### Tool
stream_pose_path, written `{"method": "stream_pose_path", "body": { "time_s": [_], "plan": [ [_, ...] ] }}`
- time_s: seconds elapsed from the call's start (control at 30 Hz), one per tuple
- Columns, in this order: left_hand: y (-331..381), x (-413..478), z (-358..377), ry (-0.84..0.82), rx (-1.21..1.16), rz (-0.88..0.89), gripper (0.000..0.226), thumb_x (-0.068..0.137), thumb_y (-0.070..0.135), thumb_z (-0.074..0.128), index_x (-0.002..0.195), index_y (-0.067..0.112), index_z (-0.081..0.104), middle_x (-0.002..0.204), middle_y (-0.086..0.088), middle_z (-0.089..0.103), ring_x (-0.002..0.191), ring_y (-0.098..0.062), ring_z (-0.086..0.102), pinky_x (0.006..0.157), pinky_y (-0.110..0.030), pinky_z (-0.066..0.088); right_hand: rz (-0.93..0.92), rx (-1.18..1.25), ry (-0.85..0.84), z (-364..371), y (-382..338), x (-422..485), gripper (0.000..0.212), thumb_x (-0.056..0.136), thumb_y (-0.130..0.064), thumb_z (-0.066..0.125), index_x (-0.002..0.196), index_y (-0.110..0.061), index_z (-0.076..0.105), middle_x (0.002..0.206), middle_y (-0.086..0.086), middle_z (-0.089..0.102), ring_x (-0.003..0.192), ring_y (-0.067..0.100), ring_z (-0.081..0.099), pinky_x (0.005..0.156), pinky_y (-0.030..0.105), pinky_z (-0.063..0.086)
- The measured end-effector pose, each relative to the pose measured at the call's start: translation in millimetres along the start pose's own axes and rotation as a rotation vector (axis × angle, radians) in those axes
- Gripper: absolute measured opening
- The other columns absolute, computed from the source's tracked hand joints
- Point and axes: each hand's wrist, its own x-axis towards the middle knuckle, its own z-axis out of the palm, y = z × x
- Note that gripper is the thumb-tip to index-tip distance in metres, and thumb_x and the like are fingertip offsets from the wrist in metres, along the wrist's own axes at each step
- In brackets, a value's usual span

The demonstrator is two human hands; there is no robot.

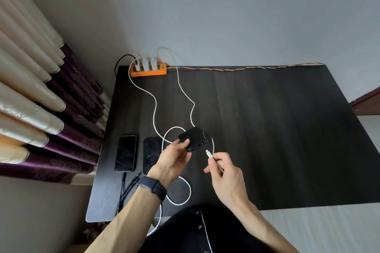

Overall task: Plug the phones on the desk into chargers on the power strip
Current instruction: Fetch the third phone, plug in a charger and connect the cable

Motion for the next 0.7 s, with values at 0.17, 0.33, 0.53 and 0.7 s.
{"method": "stream_pose_path", "body": {
  "time_s": [0.17,0.33,0.53,0.7],
  "plan": [
    [-3.7,-3.4,1.3,-0.017,0.004,0.005,0.057,0.084,0.008,0.073,0.137,0.015,0.053,0.088,-0.002,0.072,0.071,-0.013,0.065,0.051,-0.021,0.051,-0.021,-0.047,-0.013,2.1,-4.5,2.2,0.011,0.102,-0.032,0.052,0.096,-0.025,0.058,0.076,-0.019,0.071,0.064,-0.002,0.062,0.06,0.009,0.043],
    [-9.2,-8.6,2.9,-0.014,-0.017,0.002,0.055,0.083,0.007,0.075,0.132,0.02,0.054,0.083,-0.001,0.075,0.071,-0.012,0.065,0.054,-0.022,0.051,0.026,-0.038,-0.049,6.0,-8.5,4.8,0.022,0.104,-0.032,0.046,0.095,-0.022,0.064,0.071,-0.021,0.071,0.069,0.009,0.069,0.067,0.032,0.057],
    [-12.7,-13.1,2.0,-0.014,-0.042,0.009,0.058,0.083,0.006,0.074,0.135,0.02,0.051,0.085,0.0,0.075,0.065,-0.01,0.066,0.054,-0.022,0.051,0.148,0.059,-0.057,10.0,-19.2,2.8,0.027,0.104,-0.033,0.044,0.09,-0.023,0.065,0.068,-0.023,0.071,0.06,0.004,0.068,0.067,0.036,0.06],
    [-11.0,-14.8,0.4,-0.009,-0.073,0.013,0.056,0.083,0.004,0.074,0.131,0.022,0.053,0.085,-0.002,0.075,0.067,-0.01,0.067,0.059,-0.024,0.05,0.21,0.124,-0.038,11.1,-28.3,2.3,0.03,0.105,-0.033,0.043,0.088,-0.021,0.066,0.065,-0.02,0.071,0.053,0.009,0.067,0.063,0.028,0.057]
  ]
}}
